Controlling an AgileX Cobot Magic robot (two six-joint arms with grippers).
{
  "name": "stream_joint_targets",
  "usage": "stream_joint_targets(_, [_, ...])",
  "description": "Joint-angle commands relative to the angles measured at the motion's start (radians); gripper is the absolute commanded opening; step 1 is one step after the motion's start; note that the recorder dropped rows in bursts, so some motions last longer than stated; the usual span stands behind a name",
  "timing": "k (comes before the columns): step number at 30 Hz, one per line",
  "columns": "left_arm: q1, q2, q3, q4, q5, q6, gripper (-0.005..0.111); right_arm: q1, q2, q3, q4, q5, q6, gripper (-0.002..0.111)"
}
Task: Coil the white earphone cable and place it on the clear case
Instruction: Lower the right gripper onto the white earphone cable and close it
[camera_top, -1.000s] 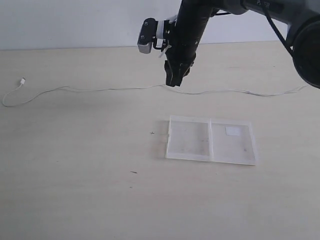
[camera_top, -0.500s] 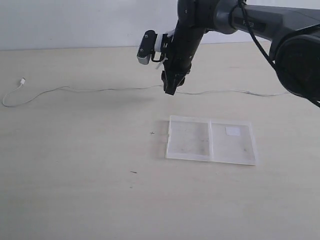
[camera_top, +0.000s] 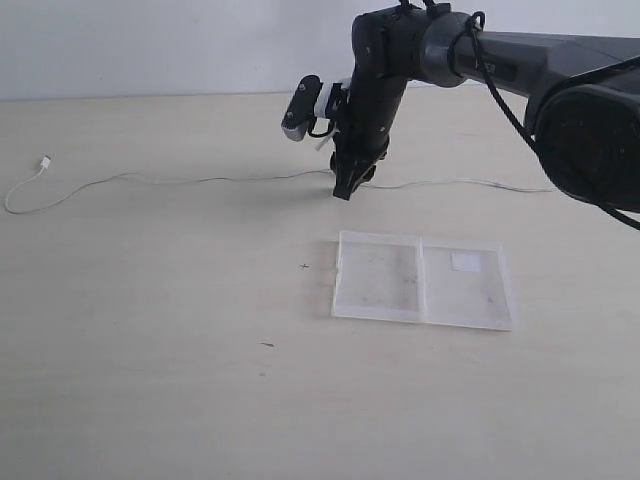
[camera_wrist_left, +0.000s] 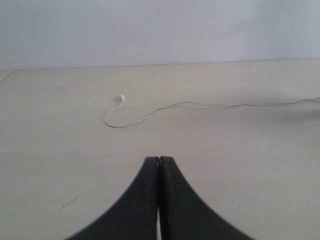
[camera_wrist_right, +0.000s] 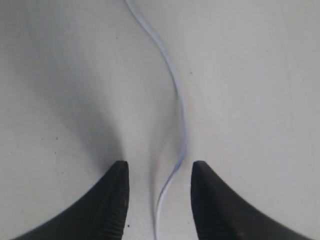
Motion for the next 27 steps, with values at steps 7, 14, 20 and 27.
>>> stream_joint_targets(7, [-0.007,-0.006,0.000,0.004,-0.004,-0.004,0.000,-0.001,0.004,-0.008,0.000,-0.010,0.036,0.036])
stream_joint_targets(14, [-0.007,-0.006,0.000,0.004,-0.004,-0.004,0.000,-0.031,0.004,-0.008,0.020,-0.003,0.056,0.036])
stream_joint_targets(20, [-0.007,-0.006,0.000,0.004,-0.004,-0.004,0.000,-0.031,0.004,-0.008,0.076,0.002,0.017,0.017])
stream_joint_targets(27, [-0.007,-0.006,0.000,0.004,-0.004,-0.004,0.000,-0.031,0.004,-0.008,0.075,-0.010,0.017,0.000])
